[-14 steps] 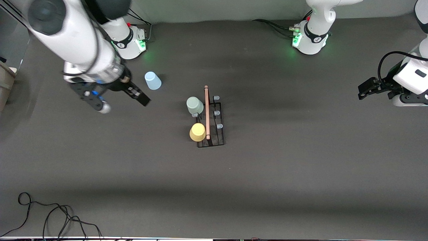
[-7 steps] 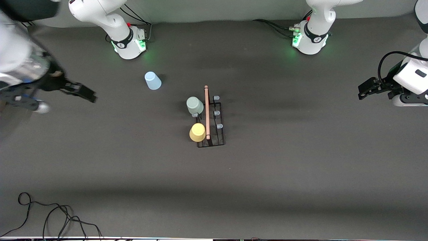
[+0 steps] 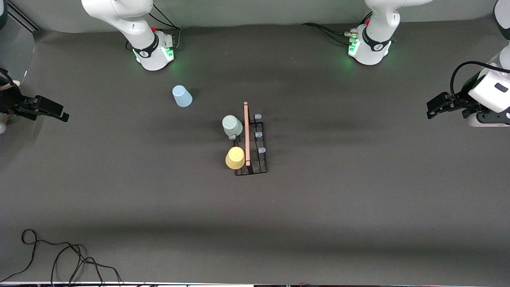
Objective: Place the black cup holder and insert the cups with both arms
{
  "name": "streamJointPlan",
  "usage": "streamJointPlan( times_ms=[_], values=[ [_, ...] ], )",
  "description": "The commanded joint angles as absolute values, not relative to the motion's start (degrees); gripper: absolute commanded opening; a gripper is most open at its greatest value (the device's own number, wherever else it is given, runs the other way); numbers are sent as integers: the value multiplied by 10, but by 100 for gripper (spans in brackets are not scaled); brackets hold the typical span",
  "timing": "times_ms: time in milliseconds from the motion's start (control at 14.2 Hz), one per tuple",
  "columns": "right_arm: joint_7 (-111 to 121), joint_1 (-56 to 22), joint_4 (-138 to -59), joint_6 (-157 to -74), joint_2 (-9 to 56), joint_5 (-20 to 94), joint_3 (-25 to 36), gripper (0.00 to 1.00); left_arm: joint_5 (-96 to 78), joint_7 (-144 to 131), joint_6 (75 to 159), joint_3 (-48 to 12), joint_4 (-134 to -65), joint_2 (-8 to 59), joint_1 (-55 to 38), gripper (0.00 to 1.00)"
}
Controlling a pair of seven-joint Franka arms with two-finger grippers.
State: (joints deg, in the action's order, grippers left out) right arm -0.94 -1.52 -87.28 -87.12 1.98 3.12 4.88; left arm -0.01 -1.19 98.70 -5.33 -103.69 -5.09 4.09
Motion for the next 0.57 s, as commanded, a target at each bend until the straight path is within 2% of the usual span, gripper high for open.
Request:
streamJointPlan(
  times_ms=[0,495],
  values=[
    [18,-14,-893,-890,6,24,40,100,11,-23,997,-51,-1036,-50,35,100],
    [32,-16,-889,-895,6,1,38,100,11,-23,996,-51,-1035,-50,35,100]
  ],
)
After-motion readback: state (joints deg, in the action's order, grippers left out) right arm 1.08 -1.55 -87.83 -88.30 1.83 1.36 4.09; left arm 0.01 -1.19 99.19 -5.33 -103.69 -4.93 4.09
